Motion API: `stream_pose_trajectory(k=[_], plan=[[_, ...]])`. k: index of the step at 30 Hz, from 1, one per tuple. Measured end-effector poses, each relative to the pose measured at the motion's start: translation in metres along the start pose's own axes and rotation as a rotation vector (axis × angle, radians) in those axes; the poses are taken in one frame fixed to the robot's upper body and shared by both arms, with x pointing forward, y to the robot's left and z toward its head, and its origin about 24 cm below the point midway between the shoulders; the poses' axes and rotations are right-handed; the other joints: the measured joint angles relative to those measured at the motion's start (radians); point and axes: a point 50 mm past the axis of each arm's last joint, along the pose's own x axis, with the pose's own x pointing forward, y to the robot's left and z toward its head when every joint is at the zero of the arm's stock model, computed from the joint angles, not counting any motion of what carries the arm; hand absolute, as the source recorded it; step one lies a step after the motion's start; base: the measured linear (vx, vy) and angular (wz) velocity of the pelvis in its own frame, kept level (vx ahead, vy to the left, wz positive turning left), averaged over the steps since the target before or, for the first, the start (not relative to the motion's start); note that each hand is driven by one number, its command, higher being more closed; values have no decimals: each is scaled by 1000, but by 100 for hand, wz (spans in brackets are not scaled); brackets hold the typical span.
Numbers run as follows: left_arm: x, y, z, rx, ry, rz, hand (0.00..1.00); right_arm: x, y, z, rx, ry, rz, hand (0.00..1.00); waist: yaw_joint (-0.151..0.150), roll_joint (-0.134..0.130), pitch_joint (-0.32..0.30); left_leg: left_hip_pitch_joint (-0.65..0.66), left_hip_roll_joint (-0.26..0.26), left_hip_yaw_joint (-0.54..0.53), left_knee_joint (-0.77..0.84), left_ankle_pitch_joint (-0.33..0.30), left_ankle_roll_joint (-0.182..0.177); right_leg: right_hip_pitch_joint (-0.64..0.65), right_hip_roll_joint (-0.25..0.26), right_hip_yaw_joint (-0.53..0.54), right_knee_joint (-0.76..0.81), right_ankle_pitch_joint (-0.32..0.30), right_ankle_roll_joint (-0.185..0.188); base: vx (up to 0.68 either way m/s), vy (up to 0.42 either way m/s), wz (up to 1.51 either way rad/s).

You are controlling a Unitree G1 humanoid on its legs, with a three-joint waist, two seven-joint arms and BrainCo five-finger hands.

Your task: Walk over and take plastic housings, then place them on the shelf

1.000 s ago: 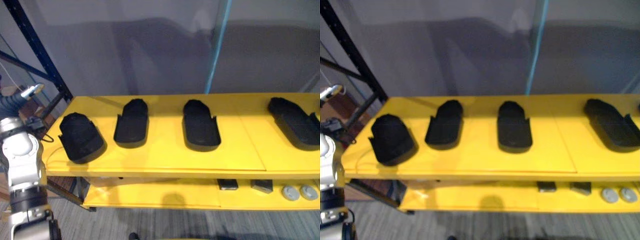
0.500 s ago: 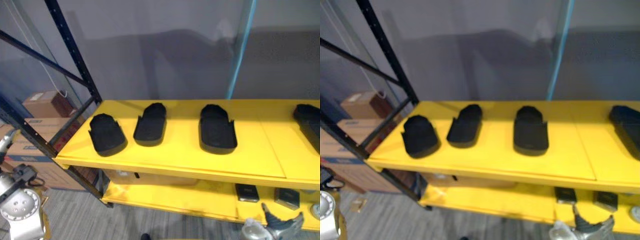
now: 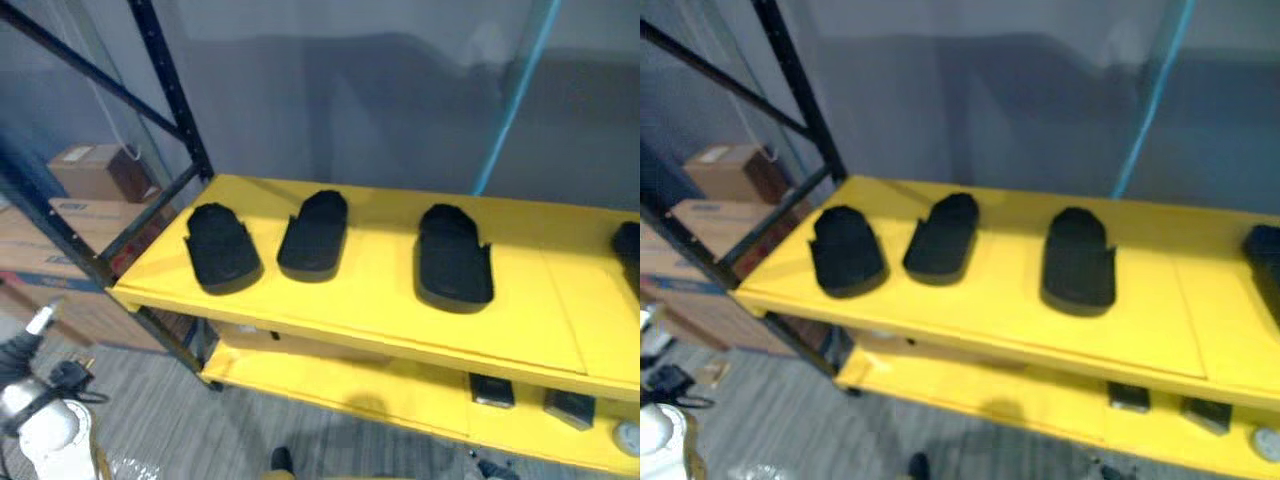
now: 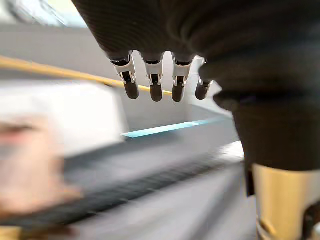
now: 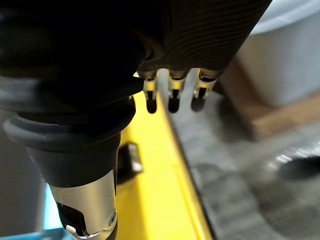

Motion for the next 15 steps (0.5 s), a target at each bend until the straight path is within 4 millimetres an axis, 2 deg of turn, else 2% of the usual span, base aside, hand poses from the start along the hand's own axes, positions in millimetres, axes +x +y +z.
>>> stream_pose_trajectory(k=[1,3,4,5,8,13,15], plan=[[-3,2,-10,17,45,2,0,0,1,0,1,4,5,0,4,-6,1,0,-2,-5,0,-1,-1,2,-1,-4,3,-6,0,42,-37,30],[-17,11,-42,81,185,1,0,0,5,3,56,22,24,0,28,-20,5,-2,-7,-21,0,-1,-1,8,-5,-22,14,-19,3,49,-39,27],[-27,15,-59,90,270,3,0,1,8,4,96,45,28,0,31,-37,17,-2,-15,-35,0,-2,-1,22,-12,-45,15,-24,5,50,-33,38],[-33,18,-68,102,311,6,0,1,9,5,115,57,29,0,34,-44,21,-2,-19,-41,0,-3,-1,27,-14,-54,14,-26,3,51,-19,36],[-71,31,-110,156,535,32,0,1,16,3,187,114,51,0,53,-80,29,-1,-38,-49,0,-11,5,38,-24,-67,13,-36,-2,84,-13,13],[-123,46,-152,156,809,63,0,0,25,-5,278,190,80,0,49,-100,37,4,-75,-66,0,-30,11,64,-47,-85,12,-39,-10,80,15,15],[-131,49,-159,121,870,62,0,0,25,-11,297,221,75,0,45,-103,39,6,-82,-76,0,-36,9,73,-49,-84,11,-39,-15,56,-4,14]])
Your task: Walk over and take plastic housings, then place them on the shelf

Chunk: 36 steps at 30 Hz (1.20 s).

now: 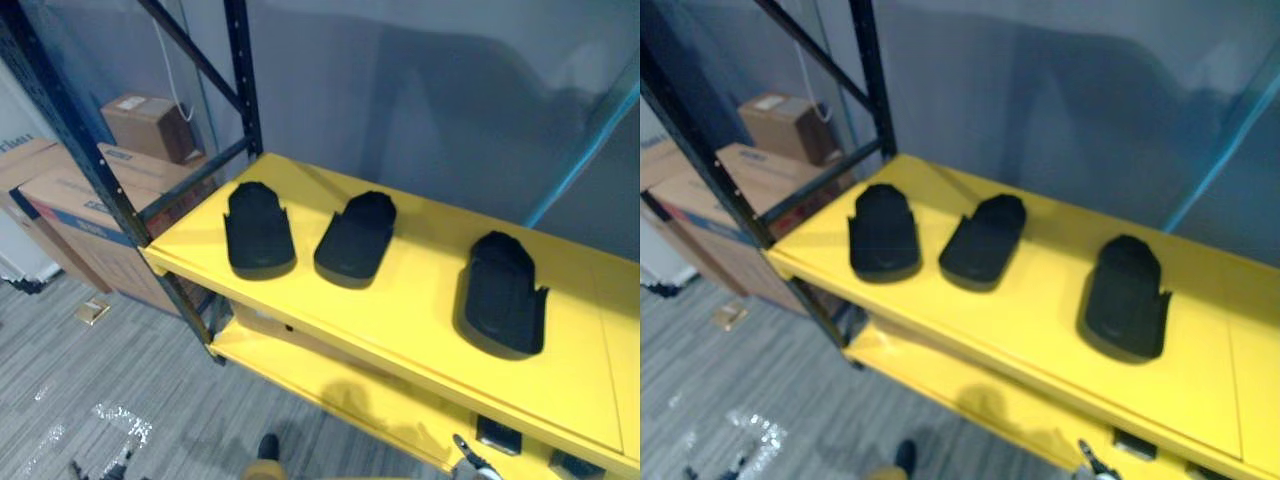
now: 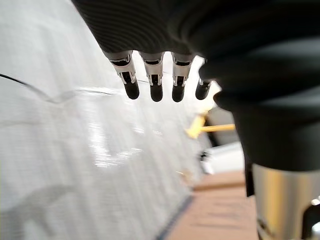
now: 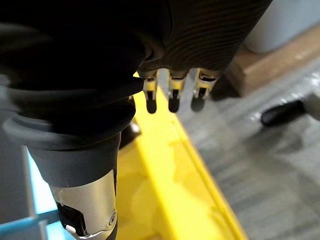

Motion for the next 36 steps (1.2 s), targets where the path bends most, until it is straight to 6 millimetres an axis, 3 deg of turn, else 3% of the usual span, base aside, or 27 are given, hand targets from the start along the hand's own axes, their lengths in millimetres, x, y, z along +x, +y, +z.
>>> stream_pose_trajectory(k=[10,12,15,16,18,20,22,23,24,26,29,31,32,33,34,35,36], plan=[[-5,-6,-33,-75,218,-123,0,1,11,-5,-42,23,125,0,-45,-7,26,43,9,15,0,-33,-5,32,12,31,-15,28,-76,49,-8,-4],[-9,-13,-44,-83,299,-153,0,1,6,-9,-67,28,135,0,-83,-6,27,45,8,-36,0,-37,-3,18,8,52,76,29,-76,85,56,54],[-11,-22,-46,-67,341,-192,0,0,-12,-26,-65,65,99,0,-96,-1,29,44,8,-137,1,-37,-2,-27,20,196,262,37,-92,77,66,94],[-10,-20,-47,-60,356,-188,0,-1,-15,-33,-63,82,100,0,-97,-7,24,42,16,-170,1,-37,-2,-33,31,228,279,-1,-97,37,31,103],[-10,-14,-52,-99,411,-148,0,-3,-6,-37,-64,91,132,0,-86,-29,30,41,9,-193,3,-25,-9,-41,61,246,168,-56,-91,-89,-85,47],[-17,-7,-63,-157,473,-110,0,-3,6,-28,-72,57,172,0,-76,-15,31,36,8,-191,6,-16,-22,-25,71,252,142,-61,-70,-58,-138,6],[-37,-3,-90,-248,599,-72,0,-4,25,-12,-92,-1,220,0,-68,39,45,28,50,-190,7,-2,-42,-29,113,249,129,-53,-56,-91,-154,-2],[-40,-2,-93,-250,614,-68,0,-4,26,-11,-92,-5,222,0,-65,43,49,27,55,-190,7,-1,-43,-28,118,249,127,-51,-53,-94,-111,-1],[-50,3,-106,-263,672,-50,0,-4,29,-8,-92,-13,228,0,-55,65,54,26,71,-190,7,4,-47,-22,128,248,116,-48,-47,-64,-69,1],[-60,11,-118,-259,723,-34,0,-4,29,-8,-93,-12,227,0,-47,79,57,23,83,-190,7,19,-46,-8,147,243,100,-48,-47,-95,-81,21],[-69,14,-128,-251,786,-29,0,-3,28,-3,-70,-18,198,0,-47,77,64,-12,94,-163,9,70,-28,-18,164,213,98,-48,-47,-102,-11,31],[-70,7,-129,-253,802,-43,0,-1,25,0,-54,-21,171,0,-48,62,74,-95,90,-60,209,-52,8,-29,141,208,92,-55,-59,27,109,-10],[-71,6,-130,-249,810,-46,0,0,21,7,-45,-35,155,0,-46,53,80,-158,91,1,431,-142,52,-29,120,207,85,-59,-55,100,176,-50],[-69,2,-127,-247,801,-61,0,1,16,12,-37,-49,139,0,-49,69,85,-192,106,46,559,-187,74,-25,125,210,87,-68,-41,66,212,-51],[-66,1,-125,-239,787,-69,0,2,14,15,-37,-56,131,0,-49,94,88,-197,108,48,567,-194,60,-26,127,213,84,-82,-32,-14,206,-13],[-56,-7,-114,-218,744,-106,0,3,9,12,-36,-47,108,0,-63,91,84,-189,88,30,507,-197,47,-37,124,214,80,-98,-19,-100,210,52],[-40,-24,-92,-199,666,-177,0,3,4,6,-30,-23,92,0,-84,56,89,-144,40,8,314,-139,17,-65,101,213,76,-93,-36,-81,224,60]])
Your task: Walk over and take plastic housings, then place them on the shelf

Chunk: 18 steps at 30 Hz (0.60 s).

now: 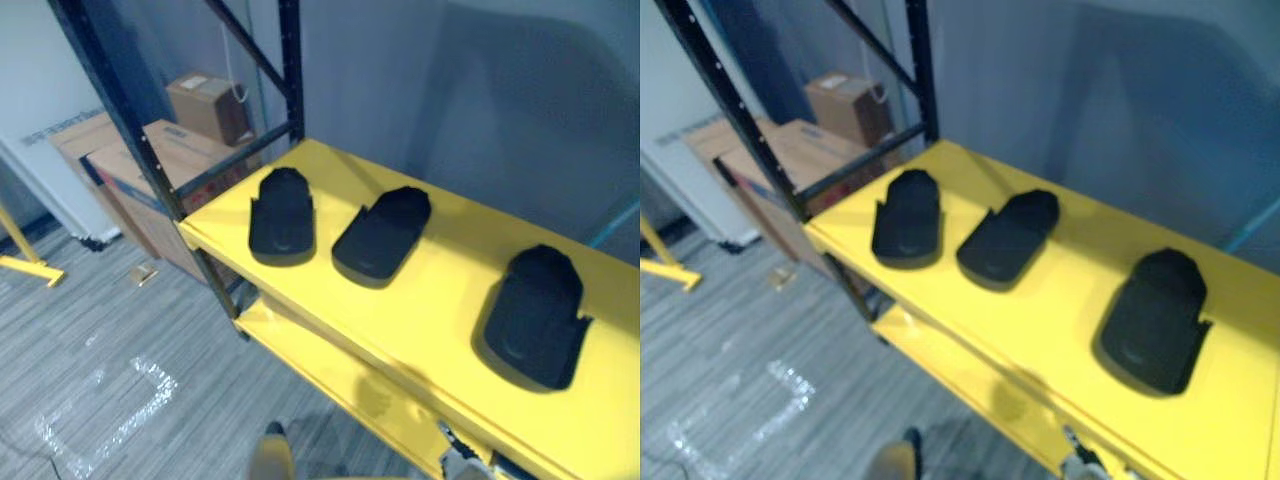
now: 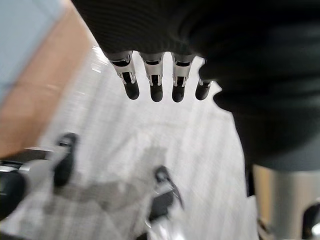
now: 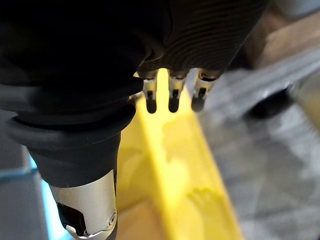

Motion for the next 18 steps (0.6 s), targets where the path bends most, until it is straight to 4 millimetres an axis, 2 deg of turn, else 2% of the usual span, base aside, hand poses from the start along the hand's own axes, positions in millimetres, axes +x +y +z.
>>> stream_pose_trajectory(k=[1,2,3,4,5,6,8,9,11,13,16,18], plan=[[1,-19,24,12,-75,-59,0,-1,-3,-11,23,41,-17,0,3,-47,3,9,-26,41,58,-25,54,-32,-52,-5,1,26,12,-41,169,31],[1,-25,31,15,-94,-75,0,-1,-4,-11,29,44,-25,0,3,-47,2,9,-22,53,145,-75,68,-46,-59,5,6,36,19,134,116,-10],[0,-27,37,27,-125,-84,0,-1,-8,-10,27,38,-37,0,-11,-19,1,29,-2,52,156,-162,34,-40,-42,4,-9,53,28,144,128,-8],[-1,-35,51,64,-176,-105,0,-2,-13,-19,40,67,-57,0,-19,-25,7,60,-36,50,80,-131,30,-44,-54,9,-12,60,15,129,166,11],[-2,-38,59,87,-211,-116,0,-4,-18,-32,46,107,-69,0,-29,-42,-3,99,-67,53,-18,-84,33,-46,-69,23,-29,67,-2,20,151,15],[-3,-38,66,118,-239,-120,0,-5,-21,-39,47,126,-76,0,-33,-50,-10,124,-82,53,-83,-51,37,-47,-70,41,-37,76,-15,5,105,19],[-5,-47,78,175,-297,-150,0,-8,-28,-50,45,164,-96,0,-42,-49,-16,192,-116,49,-251,34,38,-56,-77,65,-49,75,-13,-3,90,16],[-5,-48,78,189,-310,-151,0,-8,-31,-52,44,176,-103,0,-52,-40,-20,217,-126,47,-317,69,41,-59,-81,65,-51,73,-5,-9,72,5],[-5,-46,73,203,-298,-147,0,-9,-35,-54,43,184,-111,0,-55,-27,-26,220,-128,53,-317,72,41,-58,-83,69,-54,73,-4,-2,40,-7],[-4,-43,63,216,-273,-140,0,-9,-35,-55,20,183,-106,0,-53,-13,-37,225,-127,72,-317,73,40,-55,-83,82,-61,82,13,29,-5,-15],[-2,-40,54,221,-241,-131,0,-9,-30,-54,1,172,-81,0,-52,-11,-37,225,-124,74,-317,73,40,-51,-79,84,-72,94,41,38,-36,-3],[-1,-36,45,248,-195,-113,0,-8,-23,-47,-13,122,-41,0,-51,-20,-38,228,-124,73,-317,73,41,-40,-76,73,-79,100,51,73,-39,4]])
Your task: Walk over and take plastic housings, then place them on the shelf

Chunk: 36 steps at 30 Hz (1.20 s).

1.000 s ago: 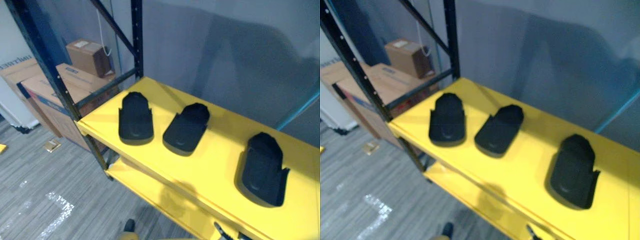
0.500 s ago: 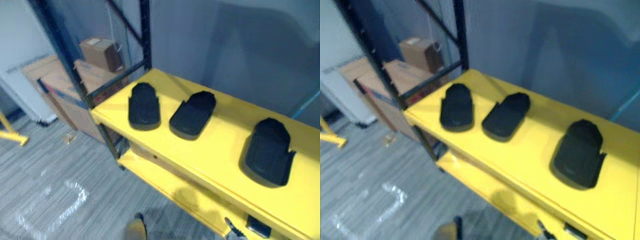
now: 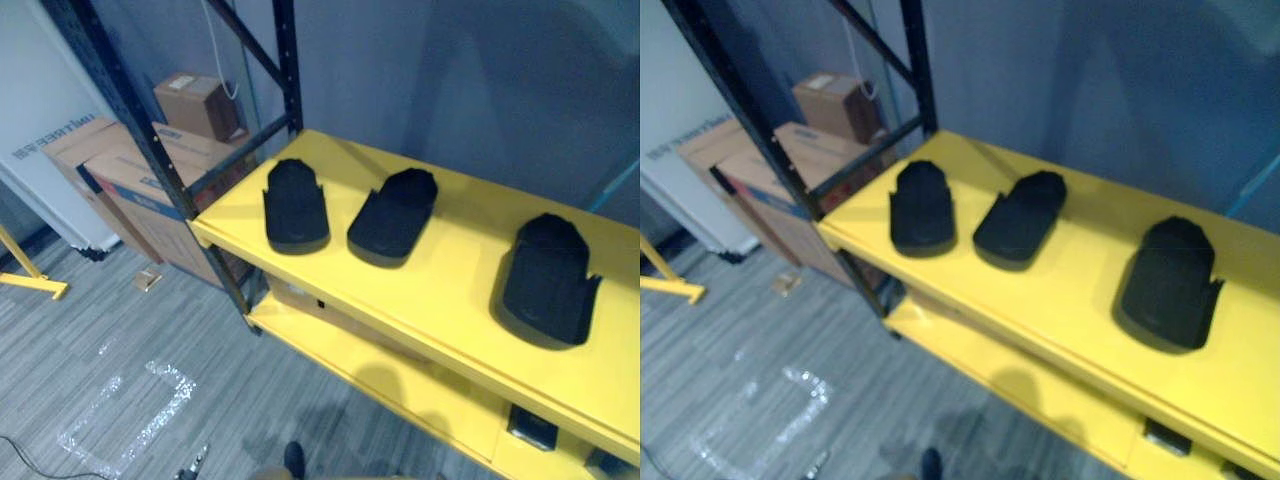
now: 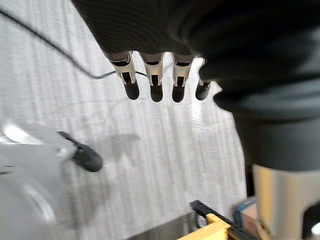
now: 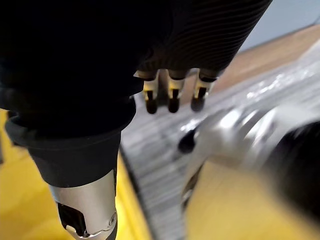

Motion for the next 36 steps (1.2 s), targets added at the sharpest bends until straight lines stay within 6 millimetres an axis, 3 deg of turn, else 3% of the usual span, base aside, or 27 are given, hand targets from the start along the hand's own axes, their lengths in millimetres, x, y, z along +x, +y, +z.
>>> stream_pose_trajectory(k=[6,10,13,22,28,32,36], plan=[[-3,9,-21,-1,104,37,0,-2,10,25,47,-184,-103,0,20,-27,1,23,9,13,0,-20,1,20,1,-1,-1,17,13,83,-35,-7],[-5,13,-30,3,139,50,0,-8,10,43,115,-310,-260,0,24,-21,-2,45,65,48,0,-39,-13,8,54,25,9,95,-28,28,12,-26],[-5,15,-30,6,136,70,0,-11,6,51,189,-353,-304,0,21,-16,-14,51,83,79,-1,-56,-18,-19,64,43,41,107,-43,-16,22,-35],[0,-5,3,12,-61,129,0,-10,-10,42,233,-324,-352,0,-4,0,-24,66,87,100,0,-71,-12,-28,62,43,67,107,-44,-4,7,-7],[0,-6,2,6,-41,122,0,-13,-21,37,376,-287,-500,0,-3,11,-32,67,89,114,0,-78,-11,-36,61,45,71,108,-44,24,0,-7],[-1,3,-7,-26,25,146,0,-31,-17,68,455,-478,-614,0,-1,4,-35,85,100,143,0,-81,-13,-37,64,54,73,124,-53,42,22,-18],[-2,6,-7,-26,47,140,0,-82,-16,130,557,-894,-740,0,-3,-14,-66,87,102,165,0,-81,-13,-51,62,60,88,126,-50,35,17,-12]])
